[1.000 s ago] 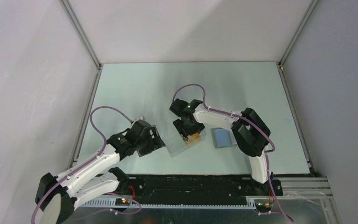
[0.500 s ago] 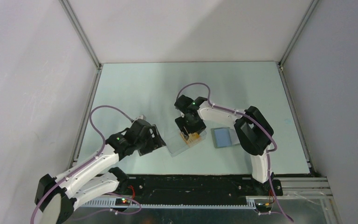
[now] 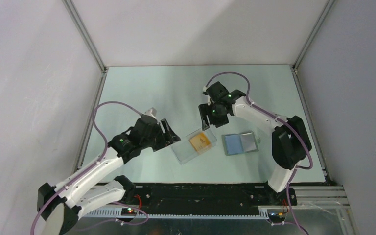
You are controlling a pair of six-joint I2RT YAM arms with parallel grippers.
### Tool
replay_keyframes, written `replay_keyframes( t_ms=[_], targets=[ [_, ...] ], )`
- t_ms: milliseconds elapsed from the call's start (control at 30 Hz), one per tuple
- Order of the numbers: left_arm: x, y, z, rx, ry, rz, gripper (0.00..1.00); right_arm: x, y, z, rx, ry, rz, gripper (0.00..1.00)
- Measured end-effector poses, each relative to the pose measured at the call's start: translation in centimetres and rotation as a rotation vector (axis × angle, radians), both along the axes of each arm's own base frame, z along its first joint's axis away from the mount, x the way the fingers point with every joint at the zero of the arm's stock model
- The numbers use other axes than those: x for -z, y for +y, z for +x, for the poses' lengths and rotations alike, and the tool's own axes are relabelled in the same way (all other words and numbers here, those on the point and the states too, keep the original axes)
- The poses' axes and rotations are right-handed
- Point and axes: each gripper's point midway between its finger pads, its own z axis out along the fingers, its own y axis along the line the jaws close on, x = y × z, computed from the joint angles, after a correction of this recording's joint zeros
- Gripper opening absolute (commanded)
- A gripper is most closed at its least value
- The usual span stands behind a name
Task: Put the credit cards into the card holder
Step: Move the storage box to the center of the board.
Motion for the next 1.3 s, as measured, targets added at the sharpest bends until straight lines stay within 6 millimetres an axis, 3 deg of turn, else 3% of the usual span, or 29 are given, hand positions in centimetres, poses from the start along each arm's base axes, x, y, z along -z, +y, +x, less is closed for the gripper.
replay_keyframes(
  t_ms=[133,233,433,633,800,933,1167,1300],
  targets=[
    [0.6,-1.9,0.6,0.042,0.026,-0.038,0.64,1.4,-1.4,0.6,0.036,0.034,-0.025,0.6],
    [1.4,-3.3,1.1,0.071,0.056,-0.061,0.61,3.4,-1.7,0.3,0.033,0.083,-0.049,0.46],
    [2.5,-5.5,1.3,0.121,0.097,-0.098,0.55,6.0,-1.5,-2.1,0.005,0.186,-0.054,0.26],
    [3.8,-6.5,1.0,0.143,0.14,-0.103,0.47,5.8,0.9,-4.3,-0.049,0.218,-0.019,0.26],
    [5.1,-6.1,0.5,0.131,0.169,-0.095,0.46,5.5,3.0,-7.0,-0.084,0.263,0.028,0.31],
    [6.4,-5.6,-0.2,0.123,0.201,-0.079,0.44,5.3,3.6,-8.7,-0.074,0.317,0.086,0.36],
    [8.1,-5.4,-0.6,0.109,0.252,-0.058,0.43,4.5,3.9,-9.1,-0.051,0.342,0.148,0.39],
    [9.1,-5.3,-0.9,0.11,0.279,-0.042,0.42,3.6,4.0,-8.5,-0.041,0.337,0.186,0.36]
  ],
)
